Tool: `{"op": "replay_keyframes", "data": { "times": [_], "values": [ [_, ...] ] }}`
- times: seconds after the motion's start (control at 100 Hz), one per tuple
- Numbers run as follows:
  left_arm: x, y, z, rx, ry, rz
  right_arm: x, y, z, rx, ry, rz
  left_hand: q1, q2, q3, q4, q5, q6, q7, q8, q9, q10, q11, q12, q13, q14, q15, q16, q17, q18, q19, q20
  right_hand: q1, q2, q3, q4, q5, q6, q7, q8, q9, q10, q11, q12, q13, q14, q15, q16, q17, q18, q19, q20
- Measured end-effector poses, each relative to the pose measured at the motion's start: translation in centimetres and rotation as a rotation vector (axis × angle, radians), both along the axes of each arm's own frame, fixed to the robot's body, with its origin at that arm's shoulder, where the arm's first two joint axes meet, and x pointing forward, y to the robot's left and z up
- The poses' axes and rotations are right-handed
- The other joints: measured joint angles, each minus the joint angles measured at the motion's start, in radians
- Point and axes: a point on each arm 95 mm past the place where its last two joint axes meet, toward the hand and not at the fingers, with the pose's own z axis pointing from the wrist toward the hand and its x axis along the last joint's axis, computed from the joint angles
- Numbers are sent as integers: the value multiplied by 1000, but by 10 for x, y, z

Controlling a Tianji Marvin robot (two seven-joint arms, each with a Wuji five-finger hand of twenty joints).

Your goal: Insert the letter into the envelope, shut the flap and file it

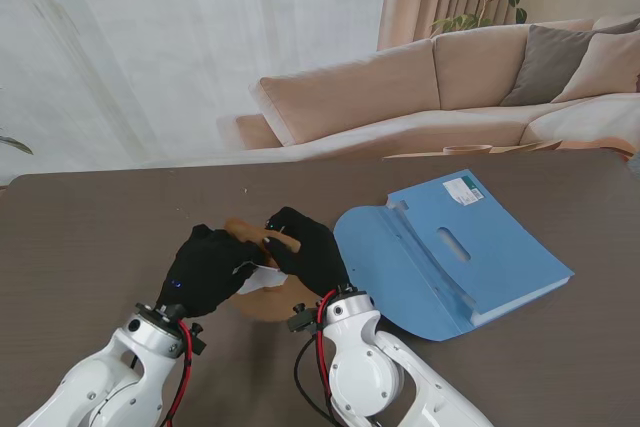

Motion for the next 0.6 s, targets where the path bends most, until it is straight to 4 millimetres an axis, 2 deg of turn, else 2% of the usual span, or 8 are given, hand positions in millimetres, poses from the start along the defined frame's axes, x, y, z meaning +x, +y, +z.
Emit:
{"op": "replay_keyframes", "data": {
  "times": [0.34, 0.49, 0.6],
  "values": [
    [1, -2, 0, 32, -43, 2, -1, 0, 1, 3, -2, 3, -1, -39, 12, 1, -10, 18, 37, 3, 1, -1, 0, -12, 14, 0, -14, -12, 1, 0, 0, 0, 0, 0, 0, 0, 0, 0, 0, 0, 0, 0, 0, 0, 0, 0, 0, 0, 1, 0, 0, 0],
    [2, 2, 0, 35, -61, 10, -1, 0, 1, 4, -1, 3, -2, -42, 12, 1, -2, -14, 38, 2, 1, -12, 0, -11, 11, 0, -35, -12, -5, 0, -1, -1, 0, 0, 0, 0, 0, 0, 0, 0, 0, 0, 0, 0, 0, 0, 0, 0, 1, 0, 0, 0],
    [3, 4, 0, 32, -73, 4, -1, 0, 1, 6, 1, 4, -3, -80, 19, 1, 31, -50, 41, -9, -9, -25, -10, 24, 6, 0, -55, -12, -16, 0, -8, -1, 0, 0, 0, 0, 0, 0, 0, 2, 0, 0, 0, 0, 0, 0, 0, 0, 1, 0, 0, 0]
  ]
}}
